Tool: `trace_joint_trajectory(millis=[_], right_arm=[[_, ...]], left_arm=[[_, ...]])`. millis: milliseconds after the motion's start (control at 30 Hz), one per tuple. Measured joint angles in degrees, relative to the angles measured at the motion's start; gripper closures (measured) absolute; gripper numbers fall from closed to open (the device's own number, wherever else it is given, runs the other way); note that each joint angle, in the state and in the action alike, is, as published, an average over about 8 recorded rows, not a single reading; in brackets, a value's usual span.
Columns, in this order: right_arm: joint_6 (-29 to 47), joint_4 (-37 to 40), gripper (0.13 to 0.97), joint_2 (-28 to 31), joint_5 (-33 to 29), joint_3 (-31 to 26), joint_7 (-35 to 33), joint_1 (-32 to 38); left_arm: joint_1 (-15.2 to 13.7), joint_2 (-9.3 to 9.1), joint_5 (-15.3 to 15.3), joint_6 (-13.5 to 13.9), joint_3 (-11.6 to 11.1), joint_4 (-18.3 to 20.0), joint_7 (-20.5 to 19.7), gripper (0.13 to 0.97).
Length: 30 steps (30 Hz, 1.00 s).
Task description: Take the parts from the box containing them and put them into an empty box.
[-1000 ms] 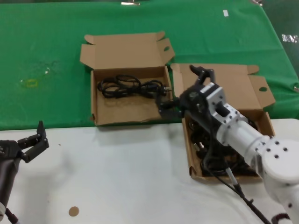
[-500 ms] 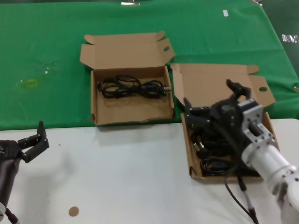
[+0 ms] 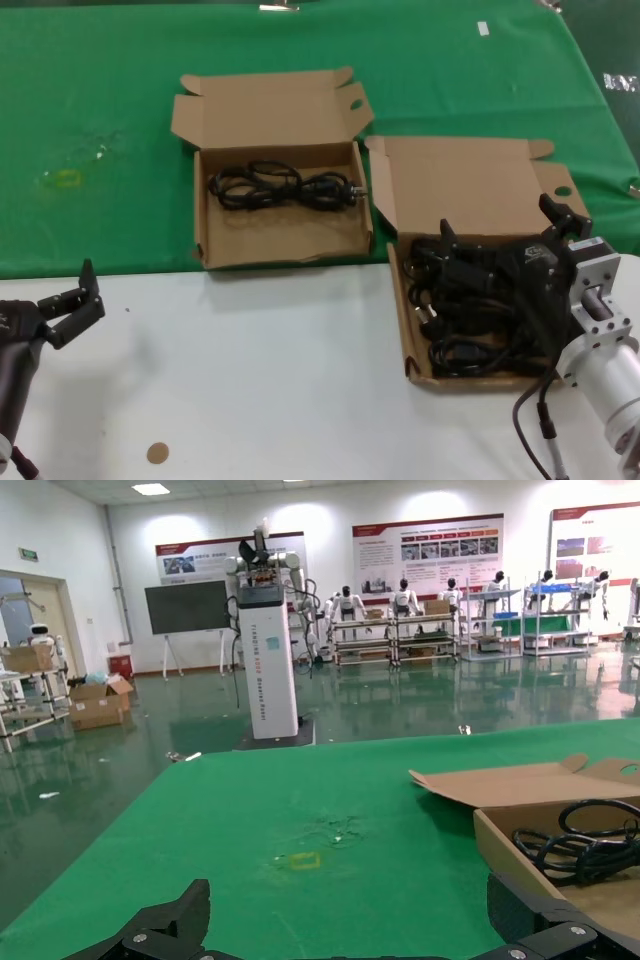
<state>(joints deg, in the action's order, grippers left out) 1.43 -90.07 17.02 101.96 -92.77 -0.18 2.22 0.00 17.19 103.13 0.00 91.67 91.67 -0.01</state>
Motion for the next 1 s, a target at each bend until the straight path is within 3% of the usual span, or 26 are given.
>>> trace_joint_trajectory(millis=[1000], right_arm=[[-0.03, -0.03, 0.129, 0.00, 0.02, 0.02, 0.00, -0.05]], left_arm=[[0.00, 0.00, 0.00, 0.00, 0.00, 0.00, 0.00, 0.132]])
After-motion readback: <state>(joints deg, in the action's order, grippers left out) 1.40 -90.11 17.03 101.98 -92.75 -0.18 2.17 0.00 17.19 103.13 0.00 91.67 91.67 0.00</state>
